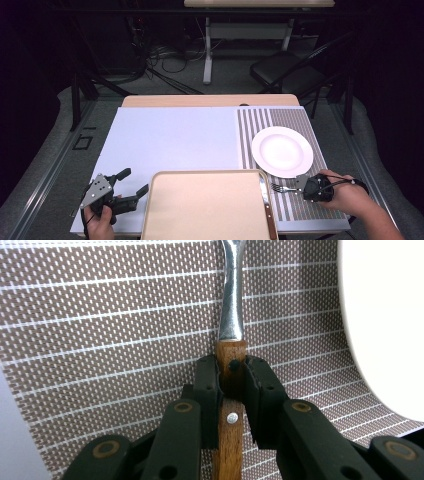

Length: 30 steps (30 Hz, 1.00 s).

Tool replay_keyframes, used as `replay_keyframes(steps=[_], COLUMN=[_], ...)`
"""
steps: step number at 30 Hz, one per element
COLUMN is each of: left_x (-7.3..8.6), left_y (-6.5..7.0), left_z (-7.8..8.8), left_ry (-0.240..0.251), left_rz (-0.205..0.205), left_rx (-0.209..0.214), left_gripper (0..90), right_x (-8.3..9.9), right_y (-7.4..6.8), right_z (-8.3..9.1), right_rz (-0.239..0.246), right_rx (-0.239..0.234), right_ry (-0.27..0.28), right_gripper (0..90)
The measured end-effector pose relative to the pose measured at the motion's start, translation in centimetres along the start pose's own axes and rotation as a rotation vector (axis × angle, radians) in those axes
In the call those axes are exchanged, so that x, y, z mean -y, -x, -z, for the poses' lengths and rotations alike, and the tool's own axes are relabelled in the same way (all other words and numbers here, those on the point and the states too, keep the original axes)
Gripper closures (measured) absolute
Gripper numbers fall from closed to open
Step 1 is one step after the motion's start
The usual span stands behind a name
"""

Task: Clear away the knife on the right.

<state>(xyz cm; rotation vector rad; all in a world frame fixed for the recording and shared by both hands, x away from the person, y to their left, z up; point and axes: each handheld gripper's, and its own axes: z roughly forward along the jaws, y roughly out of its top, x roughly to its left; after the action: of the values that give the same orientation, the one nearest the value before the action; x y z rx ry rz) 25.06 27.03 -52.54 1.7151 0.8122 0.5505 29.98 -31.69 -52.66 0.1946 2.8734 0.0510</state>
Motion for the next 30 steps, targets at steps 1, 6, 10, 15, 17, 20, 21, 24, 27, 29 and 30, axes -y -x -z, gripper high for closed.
replay_keyframes(steps=[1, 6, 10, 15, 17, 20, 21, 24, 27, 29, 30], left_x=[0.0, 0.0, 0.0, 0.0, 0.0, 0.0, 0.0, 0.0, 0.0, 0.0, 0.0], left_y=[0.0, 0.0, 0.0, 0.0, 0.0, 0.0, 0.0, 0.0, 0.0, 0.0, 0.0], left_z=[0.0, 0.0, 0.0, 0.0, 0.0, 0.0, 0.0, 0.0, 0.0, 0.0, 0.0], left_ry=[0.0, -0.001, -0.003, -0.003, -0.003, 0.0, -0.001, -0.002, -0.003, -0.002, -0.002], left_rz=[0.0, 0.0, -0.001, -0.001, -0.001, 0.001, 0.0, 0.0, -0.001, 0.0, 0.0], left_rx=[0.0, 0.0, 0.0, 0.0, 0.0, -0.001, 0.0, 0.001, 0.001, 0.001, 0.001], left_gripper=[15.4, 15.4, 15.4, 15.4, 15.4, 15.4, 15.4, 15.4, 15.4, 15.4, 15.4], right_x=[0.0, 0.1, 0.1, -0.2, -0.4, -0.7, -0.9, -1.9, -1.8, -1.8, -1.9], right_y=[0.1, 0.0, -0.2, -0.5, -0.6, -0.9, -0.9, -0.9, -0.8, -0.5, -0.3], right_z=[0.0, 0.4, 0.8, 1.2, 1.3, 1.4, 1.6, 4.0, 3.1, 3.3, 3.4], right_rz=[0.007, -0.006, -0.03, -0.068, -0.089, -0.154, -0.159, -0.156, -0.243, -0.291, -0.302], right_rx=[-0.002, 0.009, 0.021, 0.032, 0.046, 0.054, 0.051, 0.135, 0.06, 0.037, 0.031], right_ry=[-0.001, 0.011, 0.045, 0.145, 0.192, 0.248, 0.245, -0.023, 0.153, 0.183, 0.185], right_gripper=[77.3, 77.3, 77.3, 77.3, 77.2, 77.3, 77.3, 77.3, 77.3, 77.3, 77.3])
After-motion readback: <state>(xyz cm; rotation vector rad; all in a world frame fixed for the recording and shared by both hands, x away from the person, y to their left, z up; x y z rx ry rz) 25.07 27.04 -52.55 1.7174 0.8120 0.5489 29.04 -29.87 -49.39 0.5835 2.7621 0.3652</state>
